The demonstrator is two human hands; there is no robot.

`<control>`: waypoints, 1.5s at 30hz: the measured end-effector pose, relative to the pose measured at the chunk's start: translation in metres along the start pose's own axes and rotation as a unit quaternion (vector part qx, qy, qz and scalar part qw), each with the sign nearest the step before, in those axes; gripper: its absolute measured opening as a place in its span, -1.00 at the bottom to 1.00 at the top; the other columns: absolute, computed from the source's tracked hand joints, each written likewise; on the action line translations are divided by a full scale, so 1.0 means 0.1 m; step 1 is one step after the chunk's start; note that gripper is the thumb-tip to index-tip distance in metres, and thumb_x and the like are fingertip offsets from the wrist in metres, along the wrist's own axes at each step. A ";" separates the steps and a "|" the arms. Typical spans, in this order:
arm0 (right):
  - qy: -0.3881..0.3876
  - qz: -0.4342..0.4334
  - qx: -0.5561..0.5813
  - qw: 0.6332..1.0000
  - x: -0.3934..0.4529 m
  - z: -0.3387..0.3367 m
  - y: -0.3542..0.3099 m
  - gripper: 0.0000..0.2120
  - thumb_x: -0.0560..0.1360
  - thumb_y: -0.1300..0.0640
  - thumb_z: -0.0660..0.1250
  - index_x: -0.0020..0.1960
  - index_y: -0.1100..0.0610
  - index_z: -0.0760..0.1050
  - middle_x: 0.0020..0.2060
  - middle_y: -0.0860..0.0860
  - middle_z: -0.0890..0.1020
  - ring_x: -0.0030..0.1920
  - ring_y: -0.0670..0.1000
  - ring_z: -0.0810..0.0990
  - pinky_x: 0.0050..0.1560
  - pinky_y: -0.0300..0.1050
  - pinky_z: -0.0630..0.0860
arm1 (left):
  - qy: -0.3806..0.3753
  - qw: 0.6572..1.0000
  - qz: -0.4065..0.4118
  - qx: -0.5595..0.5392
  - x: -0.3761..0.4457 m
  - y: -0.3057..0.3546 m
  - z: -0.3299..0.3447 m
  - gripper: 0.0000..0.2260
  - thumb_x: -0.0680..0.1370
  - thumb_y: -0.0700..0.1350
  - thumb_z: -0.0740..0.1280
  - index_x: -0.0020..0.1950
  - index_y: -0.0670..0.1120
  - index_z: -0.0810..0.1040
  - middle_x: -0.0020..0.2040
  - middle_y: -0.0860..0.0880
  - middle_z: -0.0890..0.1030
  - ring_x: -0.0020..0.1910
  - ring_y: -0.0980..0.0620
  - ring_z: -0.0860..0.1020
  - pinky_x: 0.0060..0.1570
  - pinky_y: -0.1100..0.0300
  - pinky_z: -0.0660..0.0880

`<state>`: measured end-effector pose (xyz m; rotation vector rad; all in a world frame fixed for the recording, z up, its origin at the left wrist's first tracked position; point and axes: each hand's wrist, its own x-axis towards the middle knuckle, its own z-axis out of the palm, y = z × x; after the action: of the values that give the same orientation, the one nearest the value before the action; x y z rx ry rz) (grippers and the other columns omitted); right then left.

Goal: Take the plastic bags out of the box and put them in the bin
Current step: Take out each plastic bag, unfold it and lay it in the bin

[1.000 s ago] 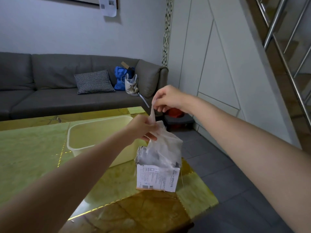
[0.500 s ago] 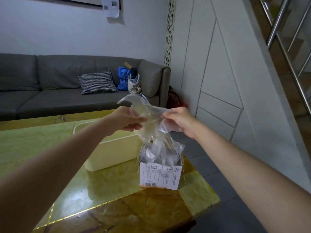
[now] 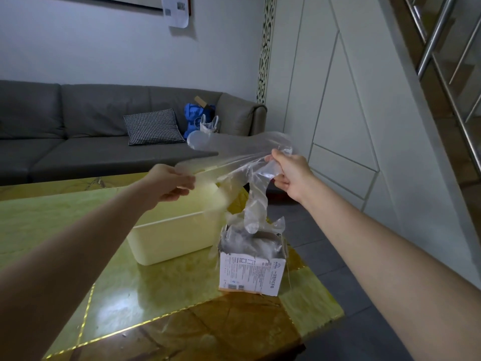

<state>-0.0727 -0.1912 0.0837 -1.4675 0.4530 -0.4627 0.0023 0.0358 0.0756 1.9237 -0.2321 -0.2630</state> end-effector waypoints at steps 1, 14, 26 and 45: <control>-0.010 0.008 -0.008 1.000 0.01 0.02 0.02 -0.71 0.61 0.07 0.20 -0.22 0.16 0.50 -0.45 0.02 0.24 -0.66 -0.12 0.09 -0.63 -0.34 0.05 | 0.049 0.998 -0.004 -0.028 0.03 0.00 -0.03 -0.91 0.53 -0.21 0.31 -0.02 -0.21 0.54 -0.18 -0.08 0.56 -0.43 0.12 0.54 -0.62 0.43 0.40; -0.114 0.143 -0.230 0.956 -0.15 0.25 0.34 -0.74 0.63 0.04 0.12 -0.16 0.12 0.44 -0.34 0.05 0.48 -0.43 -0.04 0.38 -0.50 -0.25 0.31 | -0.150 0.982 0.058 0.100 -0.21 0.16 0.58 -0.54 0.51 -0.14 0.36 0.36 -0.20 0.34 0.00 -0.10 0.55 -0.31 0.07 0.59 -0.42 0.31 0.55; -0.270 -0.045 -0.058 0.960 -0.15 0.43 -0.22 -0.94 0.53 0.24 0.31 -0.09 0.20 0.56 -0.20 0.08 0.61 -0.23 -0.02 0.58 -0.15 -0.15 0.54 | -0.214 0.974 0.054 0.048 -0.15 0.17 0.23 -0.83 0.40 -0.15 0.44 -0.09 -0.16 0.52 -0.42 0.02 0.37 -0.47 0.14 0.29 -0.48 0.35 0.30; -0.078 -0.164 -0.484 0.856 0.70 1.46 0.33 -0.65 0.54 0.08 0.32 -0.40 0.09 0.40 -0.30 0.07 0.52 -0.16 0.11 0.56 -0.19 -0.14 0.39 | 0.144 0.894 0.056 0.421 0.51 -0.34 -0.90 -0.43 0.43 0.13 0.38 0.33 -0.11 0.36 0.31 -0.21 0.32 0.21 -0.18 0.39 0.15 -0.01 0.40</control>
<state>0.0671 -0.1067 0.0575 -2.5710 0.3040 -0.3848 0.0788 0.1130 0.0719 2.7595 -0.2818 0.2567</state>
